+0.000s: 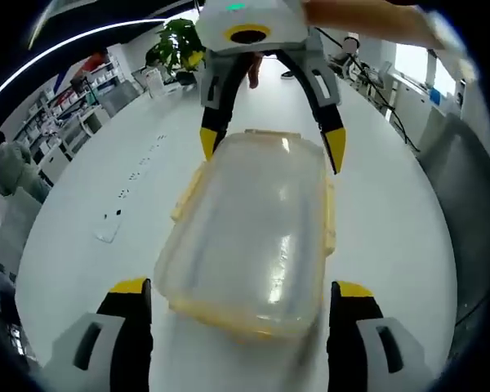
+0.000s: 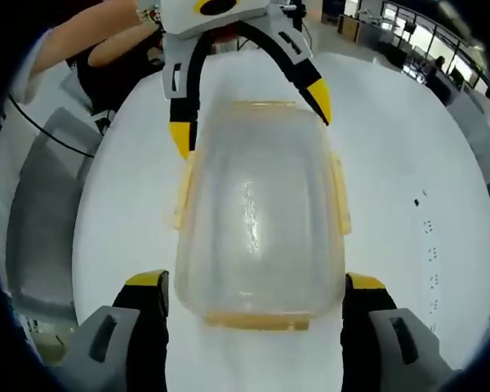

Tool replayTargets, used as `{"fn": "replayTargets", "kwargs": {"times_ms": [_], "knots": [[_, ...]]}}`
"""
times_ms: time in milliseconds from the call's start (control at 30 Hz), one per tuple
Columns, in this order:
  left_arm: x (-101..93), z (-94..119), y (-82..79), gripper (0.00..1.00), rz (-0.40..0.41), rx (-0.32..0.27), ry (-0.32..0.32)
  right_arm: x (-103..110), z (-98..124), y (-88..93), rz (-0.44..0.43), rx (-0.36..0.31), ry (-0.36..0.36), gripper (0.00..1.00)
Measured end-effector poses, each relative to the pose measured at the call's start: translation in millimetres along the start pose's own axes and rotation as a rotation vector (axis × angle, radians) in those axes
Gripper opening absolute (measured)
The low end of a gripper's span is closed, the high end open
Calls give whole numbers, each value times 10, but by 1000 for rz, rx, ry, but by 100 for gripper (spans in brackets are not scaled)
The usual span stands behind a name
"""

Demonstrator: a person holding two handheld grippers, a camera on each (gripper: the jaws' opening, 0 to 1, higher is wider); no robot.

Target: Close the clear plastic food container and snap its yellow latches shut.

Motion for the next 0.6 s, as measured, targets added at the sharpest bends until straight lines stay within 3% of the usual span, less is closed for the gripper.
{"fn": "replayTargets", "kwargs": {"times_ms": [100,167,200,300,367,500,600], "knots": [[-6,72,17,99,60,-41,-43,11,65,-1,-5,-12,22,92],[-30,152,23,99,101,-65,-95,29,123,12,-19,-23,31,93],[-65,197,28,99,138,-100,-99,38,150,28,-30,-36,41,94],[-116,301,70,99,220,-119,-116,56,218,74,-60,-42,73,96],[-181,383,76,99,206,-145,-122,83,278,101,-83,-60,90,97],[-377,546,95,99,252,-219,-150,180,383,160,-140,-101,87,99],[-506,658,137,99,275,-265,-182,254,501,208,-139,-116,138,100]]}}
Point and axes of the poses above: the point that each gripper's makers call its tool centre point, and the gripper's own axes: z roughly backward along the fingers, x roughly to its left, y roughly out of its underside, the point moved 10 cm from there along z, roughly backward along the fingers, and after that the axes turned 11 degrees about y, right-handed, at the moved point
